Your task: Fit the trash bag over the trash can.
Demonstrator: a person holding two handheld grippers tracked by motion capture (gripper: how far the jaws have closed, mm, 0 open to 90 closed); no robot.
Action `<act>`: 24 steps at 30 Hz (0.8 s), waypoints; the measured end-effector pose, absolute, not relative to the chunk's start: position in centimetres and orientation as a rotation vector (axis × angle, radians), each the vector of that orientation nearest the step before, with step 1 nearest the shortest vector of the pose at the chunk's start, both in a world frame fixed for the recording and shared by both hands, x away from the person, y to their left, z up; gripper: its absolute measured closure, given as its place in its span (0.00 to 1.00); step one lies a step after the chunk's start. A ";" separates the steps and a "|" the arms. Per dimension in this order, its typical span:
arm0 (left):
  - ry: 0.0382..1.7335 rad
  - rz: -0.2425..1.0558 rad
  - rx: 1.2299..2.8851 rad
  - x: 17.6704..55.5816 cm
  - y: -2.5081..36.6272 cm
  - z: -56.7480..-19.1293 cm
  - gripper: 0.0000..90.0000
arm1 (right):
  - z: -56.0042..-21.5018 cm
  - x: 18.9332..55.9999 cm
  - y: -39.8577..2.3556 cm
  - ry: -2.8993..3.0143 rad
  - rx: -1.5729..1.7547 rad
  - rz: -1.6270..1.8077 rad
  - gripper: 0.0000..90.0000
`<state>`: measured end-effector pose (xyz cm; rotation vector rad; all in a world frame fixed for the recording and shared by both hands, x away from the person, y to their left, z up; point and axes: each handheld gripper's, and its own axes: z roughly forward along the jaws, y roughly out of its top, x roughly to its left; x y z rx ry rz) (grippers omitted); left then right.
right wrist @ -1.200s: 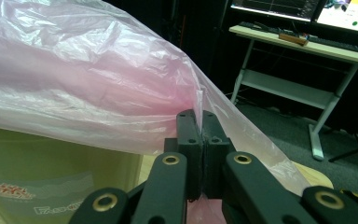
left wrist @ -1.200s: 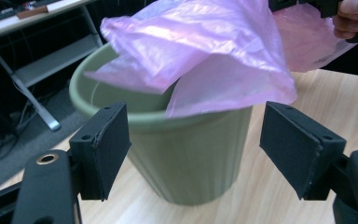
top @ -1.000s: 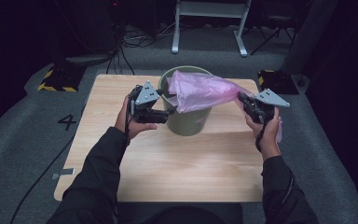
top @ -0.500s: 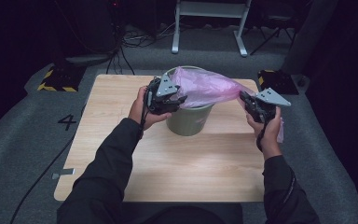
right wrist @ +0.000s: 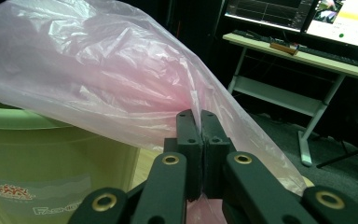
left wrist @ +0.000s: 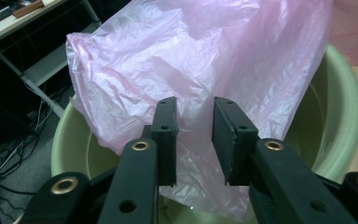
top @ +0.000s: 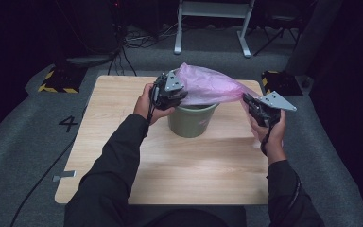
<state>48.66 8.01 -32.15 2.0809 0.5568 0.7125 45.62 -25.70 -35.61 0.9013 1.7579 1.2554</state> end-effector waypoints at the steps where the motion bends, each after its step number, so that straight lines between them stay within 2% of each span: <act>1: 0.559 0.711 2.081 48.7 7.9 -32.2 0.79 | -35.6 45.5 -25.8 1.755 0.900 1.254 0.99; 4: 0.563 0.714 2.076 48.6 7.8 -32.2 0.76 | -35.4 45.2 -26.5 1.747 0.897 1.246 0.99; 5: 0.563 0.714 2.076 48.6 7.8 -32.2 0.72 | -35.4 45.2 -26.5 1.747 0.897 1.246 0.99; 6: 0.576 0.725 2.059 48.6 7.9 -32.1 0.63 | -35.4 45.0 -26.7 1.747 0.892 1.246 0.99; 7: 0.585 0.723 2.050 48.6 8.0 -31.9 0.63 | -35.4 45.0 -26.7 1.747 0.892 1.246 0.99; 10: 0.573 0.725 2.021 48.1 7.7 -31.5 0.47 | -35.1 44.8 -26.6 1.760 0.868 1.238 0.99; 14: 0.542 0.732 2.017 47.5 6.9 -30.7 0.39 | -34.7 44.5 -25.8 1.777 0.829 1.220 0.99; 18: 0.518 0.730 2.044 47.4 5.9 -30.3 0.40 | -34.0 44.1 -24.7 1.794 0.774 1.193 0.99; 19: 0.507 0.731 2.056 47.5 5.7 -30.4 0.45 | -33.9 44.1 -24.5 1.797 0.765 1.190 0.99; 20: 0.510 0.727 2.065 47.6 5.5 -30.4 0.55 | -33.7 43.9 -24.2 1.800 0.753 1.186 0.99; 21: 0.512 0.724 2.075 47.7 5.5 -30.5 0.55 | -33.7 43.9 -24.2 1.800 0.753 1.186 0.99; 22: 0.504 0.717 2.087 47.9 5.4 -30.6 0.69 | -33.6 43.7 -24.2 1.797 0.749 1.187 0.99; 23: 0.502 0.705 2.093 48.1 5.4 -30.7 0.69 | -33.6 43.7 -24.2 1.797 0.749 1.187 0.99; 24: 0.504 0.702 2.104 48.2 5.4 -30.8 0.73 | -33.5 43.7 -24.3 1.799 0.748 1.193 0.98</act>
